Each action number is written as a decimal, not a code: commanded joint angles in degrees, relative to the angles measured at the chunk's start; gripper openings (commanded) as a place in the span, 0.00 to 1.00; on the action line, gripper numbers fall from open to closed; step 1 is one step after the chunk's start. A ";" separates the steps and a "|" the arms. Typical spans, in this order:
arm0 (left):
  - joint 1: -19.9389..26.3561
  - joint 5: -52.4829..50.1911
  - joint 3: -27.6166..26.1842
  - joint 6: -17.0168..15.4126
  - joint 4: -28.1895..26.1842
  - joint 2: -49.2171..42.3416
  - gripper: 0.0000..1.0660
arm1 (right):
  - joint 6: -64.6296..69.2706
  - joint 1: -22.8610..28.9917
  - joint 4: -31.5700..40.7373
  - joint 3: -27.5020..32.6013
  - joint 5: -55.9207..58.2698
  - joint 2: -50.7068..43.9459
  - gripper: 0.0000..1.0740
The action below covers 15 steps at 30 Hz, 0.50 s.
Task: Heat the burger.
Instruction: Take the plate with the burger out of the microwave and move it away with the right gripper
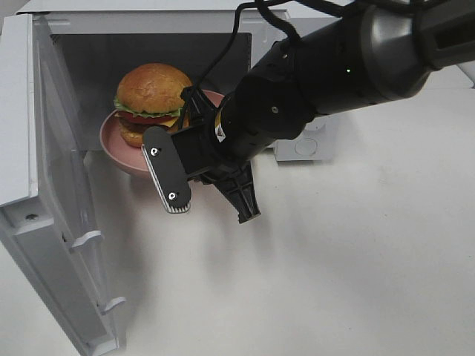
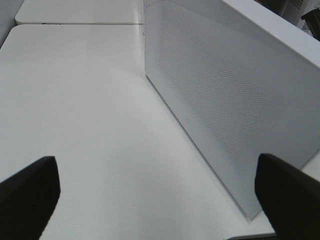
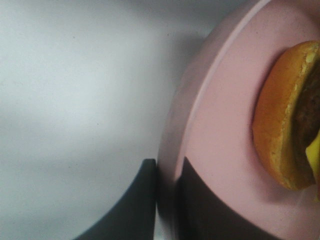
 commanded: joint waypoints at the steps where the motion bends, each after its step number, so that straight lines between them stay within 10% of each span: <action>1: 0.00 -0.69 0.11 -0.34 -0.29 -1.03 0.92 | 1.03 0.69 -0.92 2.06 -4.58 -3.95 0.00; 15: 0.00 -0.69 0.11 -0.34 -0.29 -1.03 0.92 | 2.69 1.49 -1.83 12.38 -4.93 -13.58 0.00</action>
